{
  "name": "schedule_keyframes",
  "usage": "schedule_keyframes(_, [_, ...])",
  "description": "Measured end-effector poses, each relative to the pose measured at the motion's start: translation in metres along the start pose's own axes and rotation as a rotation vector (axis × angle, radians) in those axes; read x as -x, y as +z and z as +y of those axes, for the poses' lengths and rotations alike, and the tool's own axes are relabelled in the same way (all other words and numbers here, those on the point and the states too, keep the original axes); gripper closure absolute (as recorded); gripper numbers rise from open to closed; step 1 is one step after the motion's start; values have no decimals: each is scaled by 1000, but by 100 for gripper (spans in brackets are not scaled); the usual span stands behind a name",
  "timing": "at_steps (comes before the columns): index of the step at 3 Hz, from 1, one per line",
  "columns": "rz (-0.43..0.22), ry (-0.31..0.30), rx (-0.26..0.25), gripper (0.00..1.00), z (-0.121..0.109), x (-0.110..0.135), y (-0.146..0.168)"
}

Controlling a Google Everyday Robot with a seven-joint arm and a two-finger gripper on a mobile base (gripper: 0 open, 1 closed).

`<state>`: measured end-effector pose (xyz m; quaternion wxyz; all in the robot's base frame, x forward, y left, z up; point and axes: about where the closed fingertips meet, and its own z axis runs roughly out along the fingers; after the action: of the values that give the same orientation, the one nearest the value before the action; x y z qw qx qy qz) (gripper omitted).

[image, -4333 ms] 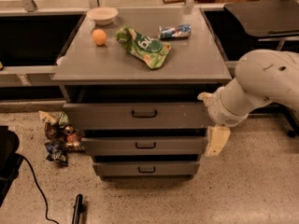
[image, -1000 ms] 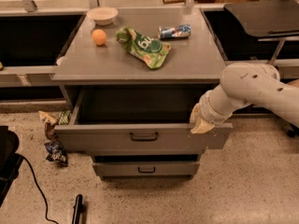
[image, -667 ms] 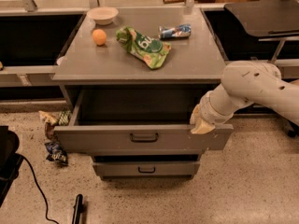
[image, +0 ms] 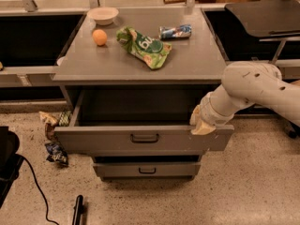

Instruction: Open top drawer

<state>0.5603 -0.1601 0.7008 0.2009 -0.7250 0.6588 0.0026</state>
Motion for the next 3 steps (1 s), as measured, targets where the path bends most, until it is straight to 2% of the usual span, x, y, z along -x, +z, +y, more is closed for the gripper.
schedule_keyframes(1, [0,0,0,11,0,0,0])
schedule_keyframes(2, [0,0,1,0,0,0,0])
schedule_keyframes(3, [-11,7,51,0,10,2,6])
